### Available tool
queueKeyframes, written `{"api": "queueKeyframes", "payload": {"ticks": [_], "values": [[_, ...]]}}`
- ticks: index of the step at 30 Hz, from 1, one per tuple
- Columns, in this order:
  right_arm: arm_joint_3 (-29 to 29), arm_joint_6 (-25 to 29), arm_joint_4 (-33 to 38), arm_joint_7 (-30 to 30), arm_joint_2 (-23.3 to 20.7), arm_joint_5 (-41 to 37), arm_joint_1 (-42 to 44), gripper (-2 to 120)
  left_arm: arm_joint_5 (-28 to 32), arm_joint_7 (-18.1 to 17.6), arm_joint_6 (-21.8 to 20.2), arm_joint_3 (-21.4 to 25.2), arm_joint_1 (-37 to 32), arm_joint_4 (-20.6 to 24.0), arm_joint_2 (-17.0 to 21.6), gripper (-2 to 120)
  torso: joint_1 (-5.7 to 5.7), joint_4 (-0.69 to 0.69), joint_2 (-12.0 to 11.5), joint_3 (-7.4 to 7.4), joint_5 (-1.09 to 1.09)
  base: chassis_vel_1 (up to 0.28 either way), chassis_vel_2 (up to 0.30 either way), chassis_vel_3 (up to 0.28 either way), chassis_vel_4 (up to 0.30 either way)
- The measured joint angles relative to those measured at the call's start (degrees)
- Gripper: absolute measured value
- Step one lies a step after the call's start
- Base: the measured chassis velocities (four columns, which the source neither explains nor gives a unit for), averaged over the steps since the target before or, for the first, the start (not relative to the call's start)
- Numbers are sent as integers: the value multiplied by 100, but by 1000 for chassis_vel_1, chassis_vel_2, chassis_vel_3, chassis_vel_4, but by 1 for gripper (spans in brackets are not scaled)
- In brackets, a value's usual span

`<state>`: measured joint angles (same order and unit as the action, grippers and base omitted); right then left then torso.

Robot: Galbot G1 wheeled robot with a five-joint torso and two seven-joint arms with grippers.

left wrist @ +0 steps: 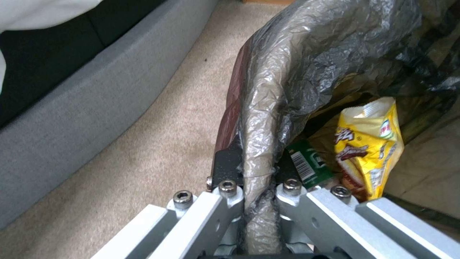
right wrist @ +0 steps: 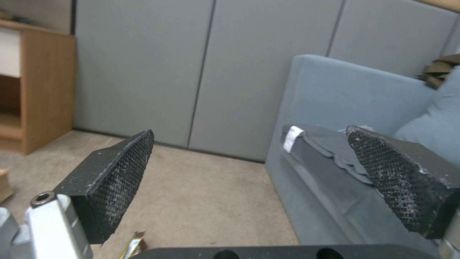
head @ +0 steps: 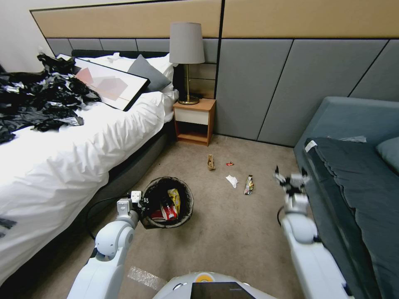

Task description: Pick up the trash bin, then pick up the garbage from the floor and place it into the trash bin.

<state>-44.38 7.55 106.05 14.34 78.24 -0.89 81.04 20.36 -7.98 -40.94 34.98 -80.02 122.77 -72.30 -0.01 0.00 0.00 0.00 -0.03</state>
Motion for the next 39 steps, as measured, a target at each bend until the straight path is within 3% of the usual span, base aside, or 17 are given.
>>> {"api": "queueKeyframes", "payload": {"ticks": [20,39], "values": [[142,-52,43,16,160,-57,3,100,119,-124,0,25,-39,12,-3,0,0,0,0,0,4,0,0,0,0],[332,-192,-2,58,69,-70,-65,100,-135,119,50,-137,-23,-96,69,0,0,0,0,0,2,0,0,0,0]]}}
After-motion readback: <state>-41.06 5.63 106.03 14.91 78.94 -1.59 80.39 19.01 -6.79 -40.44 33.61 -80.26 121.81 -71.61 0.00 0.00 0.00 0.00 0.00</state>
